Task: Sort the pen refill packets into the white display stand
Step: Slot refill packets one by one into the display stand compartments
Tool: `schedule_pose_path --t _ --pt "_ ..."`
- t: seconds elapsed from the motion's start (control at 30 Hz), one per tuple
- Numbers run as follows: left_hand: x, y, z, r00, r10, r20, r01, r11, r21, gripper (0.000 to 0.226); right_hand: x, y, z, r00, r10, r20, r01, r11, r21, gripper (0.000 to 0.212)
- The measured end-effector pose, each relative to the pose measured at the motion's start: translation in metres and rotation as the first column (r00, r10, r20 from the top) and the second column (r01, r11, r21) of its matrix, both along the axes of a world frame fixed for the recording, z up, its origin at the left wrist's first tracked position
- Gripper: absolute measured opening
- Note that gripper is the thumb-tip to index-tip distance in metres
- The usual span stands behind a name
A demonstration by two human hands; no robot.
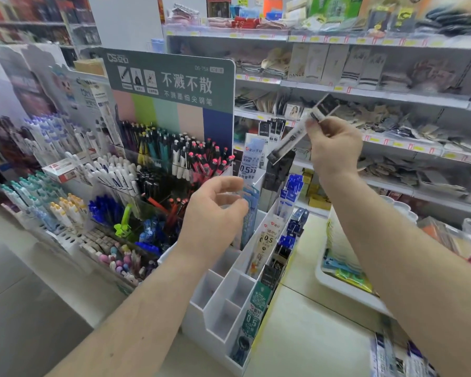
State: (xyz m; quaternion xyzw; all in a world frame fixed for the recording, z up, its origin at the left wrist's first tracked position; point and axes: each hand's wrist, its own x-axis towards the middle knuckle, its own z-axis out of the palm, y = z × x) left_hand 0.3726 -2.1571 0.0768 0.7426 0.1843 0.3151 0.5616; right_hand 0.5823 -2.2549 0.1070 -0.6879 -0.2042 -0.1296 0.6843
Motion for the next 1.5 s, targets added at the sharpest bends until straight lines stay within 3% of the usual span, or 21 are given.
schedule_pose_path --t 0.13,0.37,0.53,0.73,0.87,1.03,1.2,1.33,1.43,1.5 --pt "-0.003 0.009 -0.012 0.997 0.062 -0.046 -0.055 0.99 0.126 0.029 0.016 0.022 -0.001 0.99 0.01 0.138 0.021 0.975 -0.219 0.025" --pt "-0.009 0.011 -0.022 0.981 0.073 -0.181 -0.004 0.934 0.357 0.024 0.028 0.049 -0.01 0.987 0.081 0.139 -0.007 0.886 -0.464 0.025" --pt "-0.007 0.013 -0.024 0.963 0.062 -0.262 0.036 0.935 0.352 0.019 0.035 0.059 -0.021 0.988 0.09 0.129 0.01 0.784 -0.621 0.029" --pt "-0.006 0.013 -0.024 0.961 0.065 -0.271 0.034 0.937 0.347 0.015 0.034 0.07 -0.022 0.998 -0.051 0.045 0.067 0.641 -0.765 0.022" --pt "-0.005 0.011 -0.025 0.973 0.073 -0.22 0.018 0.923 0.385 0.017 0.033 0.072 -0.024 0.993 -0.115 0.005 0.078 0.646 -0.76 0.024" --pt "-0.004 0.0 -0.03 0.985 0.167 -0.046 -0.101 0.768 0.632 0.019 0.027 0.056 -0.027 0.989 -0.14 -0.049 0.067 0.715 -0.696 0.021" --pt "0.006 -0.034 -0.035 0.997 0.063 0.037 -0.072 0.739 0.67 0.018 0.009 0.017 -0.036 0.988 -0.137 -0.07 0.06 0.766 -0.64 0.012" --pt "0.017 -0.074 -0.067 0.995 -0.092 -0.042 0.098 0.773 0.626 0.02 -0.021 -0.039 -0.066 0.974 -0.104 -0.2 -0.026 0.829 -0.558 0.01" --pt "0.021 -0.108 -0.101 0.947 -0.227 -0.227 0.315 0.794 0.52 0.021 -0.052 -0.092 -0.095 0.944 -0.067 -0.324 -0.1 0.875 -0.473 0.004" --pt "0.023 -0.129 -0.123 0.888 -0.314 -0.338 0.446 0.769 0.458 0.021 -0.073 -0.127 -0.114 0.904 -0.067 -0.422 -0.127 0.901 -0.414 0.01"
